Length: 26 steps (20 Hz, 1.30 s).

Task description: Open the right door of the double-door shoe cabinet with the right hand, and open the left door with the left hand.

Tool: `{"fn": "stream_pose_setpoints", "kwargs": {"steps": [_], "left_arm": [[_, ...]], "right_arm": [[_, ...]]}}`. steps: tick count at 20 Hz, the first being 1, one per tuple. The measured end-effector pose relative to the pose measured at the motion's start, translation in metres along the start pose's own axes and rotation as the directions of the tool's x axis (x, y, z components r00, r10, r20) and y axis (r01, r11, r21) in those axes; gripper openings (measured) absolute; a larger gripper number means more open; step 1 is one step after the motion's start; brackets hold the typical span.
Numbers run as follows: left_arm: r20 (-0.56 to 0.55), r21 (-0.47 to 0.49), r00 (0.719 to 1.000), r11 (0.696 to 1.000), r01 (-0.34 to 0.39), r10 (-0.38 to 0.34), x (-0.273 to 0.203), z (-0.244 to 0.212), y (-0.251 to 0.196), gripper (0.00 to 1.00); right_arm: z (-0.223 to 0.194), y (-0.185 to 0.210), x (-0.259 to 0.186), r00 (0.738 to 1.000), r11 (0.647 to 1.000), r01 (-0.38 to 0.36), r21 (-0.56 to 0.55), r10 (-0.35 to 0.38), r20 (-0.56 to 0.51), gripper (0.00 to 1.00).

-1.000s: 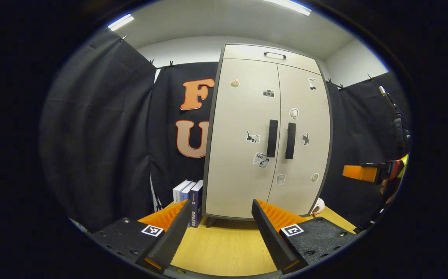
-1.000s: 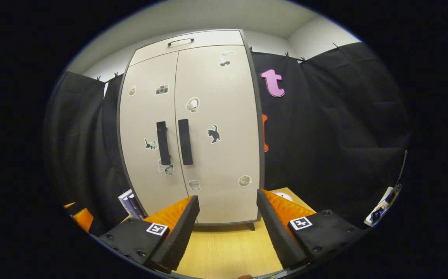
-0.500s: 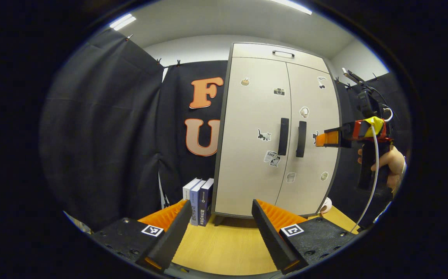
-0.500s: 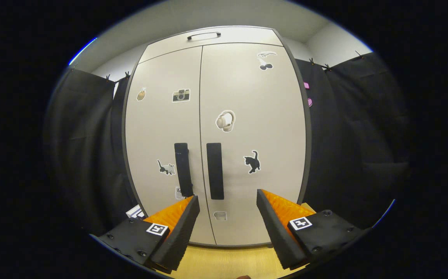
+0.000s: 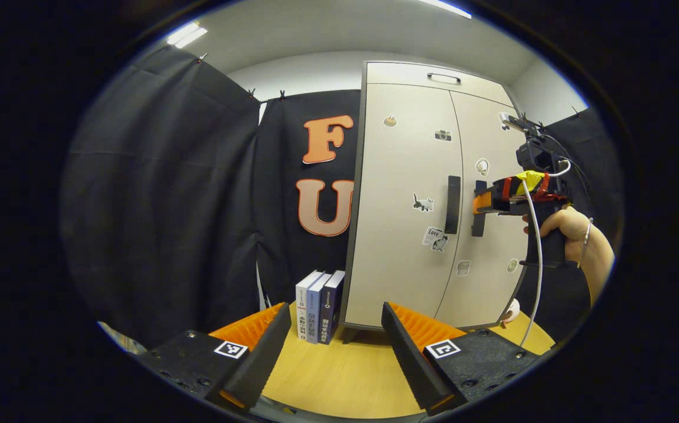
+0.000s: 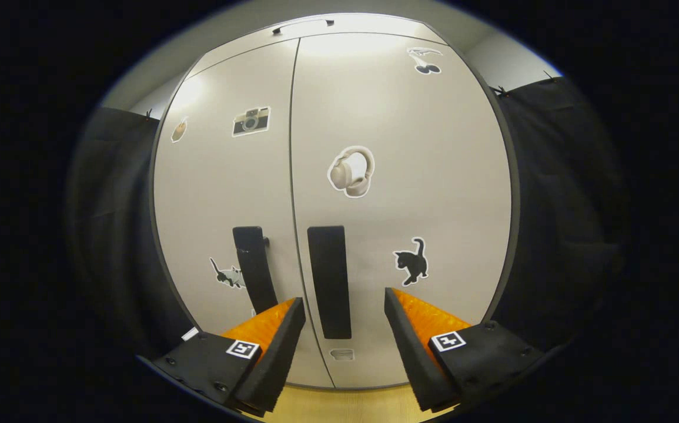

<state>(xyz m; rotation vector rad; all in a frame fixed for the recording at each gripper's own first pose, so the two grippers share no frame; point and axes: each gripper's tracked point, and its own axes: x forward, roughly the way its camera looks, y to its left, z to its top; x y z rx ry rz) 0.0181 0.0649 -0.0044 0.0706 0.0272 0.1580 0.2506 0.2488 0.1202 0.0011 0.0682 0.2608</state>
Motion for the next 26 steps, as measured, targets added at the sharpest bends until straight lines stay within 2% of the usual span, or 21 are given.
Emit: {"fn": "stream_pose_setpoints", "kwargs": {"steps": [4, 7, 8, 9, 10, 11, 12, 17, 18, 20, 22, 26], "left_arm": [[-0.006, -0.004, 1.000, 1.000, -0.013, 0.013, 0.003, -0.002, 0.004, 0.95], [-0.001, -0.003, 1.000, 1.000, -0.015, 0.015, 0.004, -0.002, 0.005, 0.95], [-0.001, -0.001, 1.000, 1.000, -0.017, 0.017, 0.003, -0.001, 0.004, 0.95], [0.000, 0.000, 1.000, 1.000, -0.019, 0.019, 0.003, -0.001, 0.006, 0.95], [0.000, 0.002, 1.000, 1.000, -0.024, 0.024, 0.002, -0.001, 0.007, 0.95], [0.000, 0.002, 1.000, 1.000, -0.029, 0.029, 0.000, -0.002, 0.010, 0.95], [-0.001, 0.001, 0.999, 0.999, -0.035, 0.035, 0.000, -0.002, 0.012, 0.95], [0.009, 0.016, 0.998, 0.998, -0.056, 0.056, -0.007, 0.000, 0.020, 0.95], [0.013, 0.020, 0.998, 0.998, -0.060, 0.060, -0.009, 0.001, 0.021, 0.94], [0.017, 0.014, 0.998, 0.998, -0.057, 0.057, -0.011, 0.001, 0.019, 0.94], [0.014, -0.001, 0.999, 0.999, -0.052, 0.052, -0.015, 0.000, 0.018, 0.95], [0.013, -0.007, 0.999, 0.999, -0.047, 0.048, -0.021, 0.000, 0.015, 0.95]], "right_arm": [[-0.002, 0.006, 0.015, 1.000, 1.000, -0.021, 0.019, 0.022, -0.022, 0.72], [-0.001, 0.013, 0.024, 0.999, 0.999, -0.033, 0.006, 0.033, -0.025, 0.69], [-0.002, 0.012, 0.027, 1.000, 1.000, -0.020, -0.008, 0.020, -0.025, 0.58], [0.000, 0.012, 0.028, 1.000, 1.000, -0.013, -0.023, 0.013, -0.021, 0.56], [-0.001, 0.010, 0.033, 1.000, 0.999, 0.004, -0.037, -0.005, -0.026, 0.44], [-0.003, 0.009, 0.034, 1.000, 0.999, 0.002, -0.036, -0.003, -0.022, 0.46], [-0.001, 0.010, 0.032, 1.000, 0.999, 0.010, -0.041, -0.011, -0.025, 0.41], [-0.004, 0.008, 0.026, 1.000, 0.999, -0.004, -0.050, 0.003, -0.018, 0.33], [-0.004, 0.008, 0.021, 1.000, 0.999, -0.011, -0.045, 0.010, -0.030, 0.33], [-0.005, 0.008, 0.014, 0.998, 0.999, -0.038, -0.020, 0.037, -0.049, 0.26], [-0.004, 0.007, 0.007, 0.996, 0.998, -0.062, -0.015, 0.061, -0.058, 0.26], [-0.004, 0.000, -0.006, 0.997, 0.996, -0.060, -0.069, 0.057, -0.047, 0.26]]}}
